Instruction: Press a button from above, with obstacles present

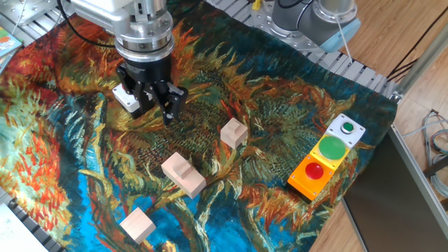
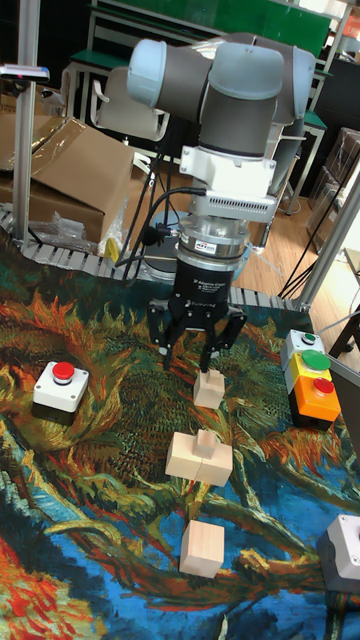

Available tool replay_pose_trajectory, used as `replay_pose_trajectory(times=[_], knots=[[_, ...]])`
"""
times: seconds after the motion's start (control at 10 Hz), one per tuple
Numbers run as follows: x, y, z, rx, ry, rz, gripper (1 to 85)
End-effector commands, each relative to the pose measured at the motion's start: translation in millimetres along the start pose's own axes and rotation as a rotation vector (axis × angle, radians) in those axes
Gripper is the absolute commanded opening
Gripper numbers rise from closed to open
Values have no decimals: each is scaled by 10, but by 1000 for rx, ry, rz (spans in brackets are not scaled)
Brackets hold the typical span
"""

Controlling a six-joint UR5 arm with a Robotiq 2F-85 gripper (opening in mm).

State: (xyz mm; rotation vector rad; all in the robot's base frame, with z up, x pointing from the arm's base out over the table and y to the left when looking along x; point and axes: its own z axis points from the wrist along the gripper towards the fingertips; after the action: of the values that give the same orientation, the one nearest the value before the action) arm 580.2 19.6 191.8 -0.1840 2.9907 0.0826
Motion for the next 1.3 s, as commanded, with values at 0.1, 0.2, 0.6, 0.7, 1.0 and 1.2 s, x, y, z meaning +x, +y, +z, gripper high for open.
replay_pose_trajectory(times=[0.1, 0.2, 0.6, 0.7, 1.0, 1.2], knots=[[209, -56, -22, 19, 81, -9, 470], [183, -32, -20, 9, 70, -32, 463], [-99, 111, -18, -43, -41, -112, 423], [11, 154, -18, -61, 2, -70, 417], [42, 74, -15, -31, 15, -84, 383], [180, 28, -20, -16, 69, -82, 360]])
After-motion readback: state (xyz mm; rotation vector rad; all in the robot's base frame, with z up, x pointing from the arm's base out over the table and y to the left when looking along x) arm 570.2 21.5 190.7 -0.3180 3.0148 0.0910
